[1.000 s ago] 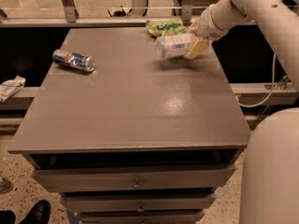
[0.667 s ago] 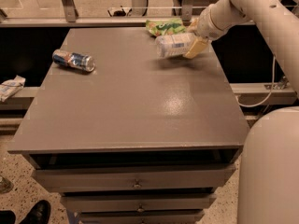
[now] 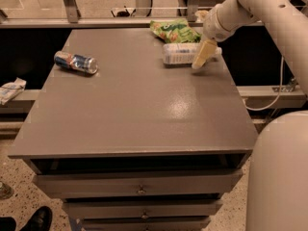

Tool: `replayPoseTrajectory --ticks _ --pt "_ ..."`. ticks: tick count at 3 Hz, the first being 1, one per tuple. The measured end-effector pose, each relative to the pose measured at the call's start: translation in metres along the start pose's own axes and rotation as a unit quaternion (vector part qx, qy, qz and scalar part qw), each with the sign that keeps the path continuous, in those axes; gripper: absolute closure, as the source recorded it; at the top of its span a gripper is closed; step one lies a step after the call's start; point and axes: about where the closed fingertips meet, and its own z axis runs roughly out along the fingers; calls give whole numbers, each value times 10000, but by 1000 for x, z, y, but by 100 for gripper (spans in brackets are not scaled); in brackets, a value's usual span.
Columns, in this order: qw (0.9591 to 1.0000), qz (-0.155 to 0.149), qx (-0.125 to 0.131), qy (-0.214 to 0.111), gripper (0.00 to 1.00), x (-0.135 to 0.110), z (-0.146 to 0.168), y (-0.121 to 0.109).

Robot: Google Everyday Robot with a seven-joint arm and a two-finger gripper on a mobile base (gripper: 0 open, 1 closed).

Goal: Move blue plastic bottle near green rice chip bag

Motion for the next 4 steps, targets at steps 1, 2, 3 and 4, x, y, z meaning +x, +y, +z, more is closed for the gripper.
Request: replayPoseTrajectory --ticks 1,2,3,4 --pt "10000 49 19 -68 0 -1 -11 6" --pt "9990 290 73 -329 0 5 -31 16" --pt "9886 890 376 -1159 0 21 -72 39" --pt "9738 1381 676 -1676 0 49 -108 56"
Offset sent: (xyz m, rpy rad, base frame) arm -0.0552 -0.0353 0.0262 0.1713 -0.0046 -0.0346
